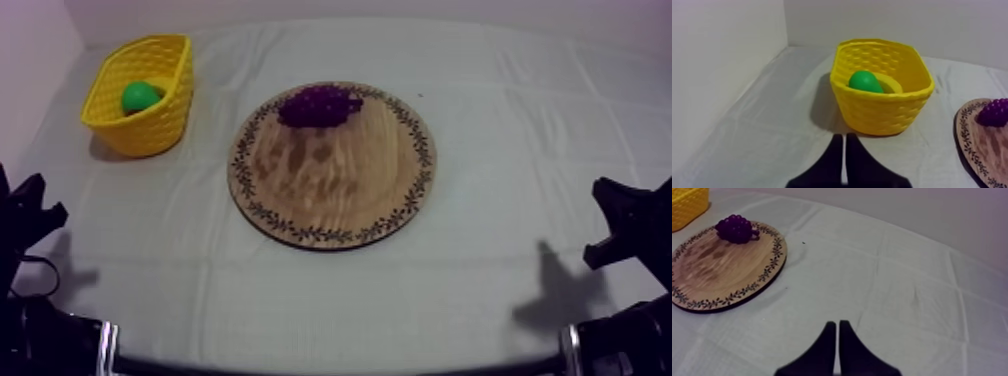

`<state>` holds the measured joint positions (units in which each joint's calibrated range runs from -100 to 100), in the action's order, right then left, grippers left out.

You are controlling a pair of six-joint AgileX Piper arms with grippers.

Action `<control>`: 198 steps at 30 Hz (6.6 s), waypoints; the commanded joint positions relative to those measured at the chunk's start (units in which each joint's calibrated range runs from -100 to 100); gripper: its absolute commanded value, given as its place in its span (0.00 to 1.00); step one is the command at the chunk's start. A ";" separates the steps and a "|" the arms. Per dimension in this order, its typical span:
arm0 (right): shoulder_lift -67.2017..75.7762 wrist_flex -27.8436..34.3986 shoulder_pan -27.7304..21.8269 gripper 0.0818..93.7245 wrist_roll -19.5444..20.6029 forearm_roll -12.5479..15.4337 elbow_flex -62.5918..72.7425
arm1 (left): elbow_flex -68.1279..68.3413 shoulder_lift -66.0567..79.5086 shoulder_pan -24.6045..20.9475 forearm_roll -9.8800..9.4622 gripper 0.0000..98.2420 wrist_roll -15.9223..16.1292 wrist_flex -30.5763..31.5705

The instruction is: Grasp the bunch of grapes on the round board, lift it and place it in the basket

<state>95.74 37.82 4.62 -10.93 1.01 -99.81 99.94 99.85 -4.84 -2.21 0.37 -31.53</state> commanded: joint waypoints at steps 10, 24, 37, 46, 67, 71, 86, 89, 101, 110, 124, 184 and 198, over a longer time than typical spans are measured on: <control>0.01 0.00 -0.03 0.00 0.01 -0.01 0.03 | -0.05 -0.02 -0.50 -0.06 0.00 0.65 -0.08; 0.01 0.00 -0.03 0.00 0.01 -0.01 0.03 | -0.05 -0.02 -0.56 0.05 0.00 1.17 -0.36; 0.01 0.00 -0.03 0.00 0.01 -0.01 0.03 | -11.20 -10.56 1.50 -1.49 0.00 0.65 -0.11; 0.01 0.00 -0.03 0.00 0.01 -0.01 0.03 | -26.45 -26.05 6.30 -3.54 0.00 0.07 -1.88; 0.01 0.00 -0.03 0.00 0.01 -0.01 0.03 | -58.95 -59.57 20.14 -3.94 0.00 -0.61 -7.98; 0.01 0.00 -0.03 0.00 0.01 -0.01 0.03 | -66.13 -66.64 23.26 -3.99 0.00 -1.18 -10.20; 0.01 0.00 -0.03 0.00 0.01 -0.01 0.03 | -87.76 -89.89 32.05 -3.83 0.00 -0.67 -17.57; 0.01 0.00 -0.03 0.00 0.01 -0.01 0.03 | -89.85 -93.88 32.95 -3.90 0.00 -0.17 -18.93; 0.01 0.00 -0.03 0.00 0.01 -0.01 0.03 | -94.87 -106.81 35.04 -4.12 0.00 1.95 -22.72; 0.01 0.00 -0.03 0.00 0.01 -0.01 0.03 | -95.92 -111.95 35.52 -4.05 0.00 3.55 -23.29; 0.01 0.00 -0.03 0.00 0.01 -0.01 0.03 | -95.64 -115.21 35.52 -3.97 0.16 6.15 -27.23; 0.01 0.00 -0.03 0.00 0.01 -0.01 0.03 | -112.30 -143.61 33.79 -1.00 0.96 12.37 -29.82; 0.01 0.00 -0.03 0.00 0.01 -0.01 0.03 | -115.73 -146.64 33.72 -1.38 0.72 11.24 -29.86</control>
<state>95.74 37.82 4.62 -10.90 1.01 -99.81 -15.66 -46.81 28.90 -3.57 11.64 -61.63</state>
